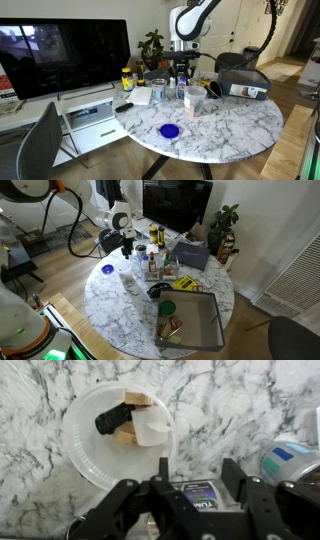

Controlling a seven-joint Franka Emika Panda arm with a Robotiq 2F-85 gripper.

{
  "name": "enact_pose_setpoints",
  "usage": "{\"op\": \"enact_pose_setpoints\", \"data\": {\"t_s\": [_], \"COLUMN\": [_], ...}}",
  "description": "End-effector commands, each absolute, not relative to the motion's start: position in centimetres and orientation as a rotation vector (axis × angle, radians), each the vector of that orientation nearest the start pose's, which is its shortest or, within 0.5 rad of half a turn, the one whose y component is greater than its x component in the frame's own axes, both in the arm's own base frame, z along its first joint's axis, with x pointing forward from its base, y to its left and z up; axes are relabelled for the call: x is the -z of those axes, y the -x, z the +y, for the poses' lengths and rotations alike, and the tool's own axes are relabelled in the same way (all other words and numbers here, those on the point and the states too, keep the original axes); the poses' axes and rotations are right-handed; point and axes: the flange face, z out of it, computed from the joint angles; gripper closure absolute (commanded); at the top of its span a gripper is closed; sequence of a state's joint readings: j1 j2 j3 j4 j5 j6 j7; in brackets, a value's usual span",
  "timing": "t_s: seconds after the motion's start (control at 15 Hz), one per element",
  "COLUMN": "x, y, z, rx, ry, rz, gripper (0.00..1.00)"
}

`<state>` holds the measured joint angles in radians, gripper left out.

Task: Move the clear cup to the right

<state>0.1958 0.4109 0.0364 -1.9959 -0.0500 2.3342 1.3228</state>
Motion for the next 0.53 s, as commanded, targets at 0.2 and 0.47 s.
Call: {"op": "enact_pose_setpoints", "data": {"t_s": [0.2, 0.47], "x": [-33.2, -36.9], "y": [-55.7, -54.5], "z": [9.9, 9.6], "rx": [0.033, 0.085], "ry": [2.947, 2.986], "rz": [1.061, 0.709], "gripper": [0.0, 0.0]}}
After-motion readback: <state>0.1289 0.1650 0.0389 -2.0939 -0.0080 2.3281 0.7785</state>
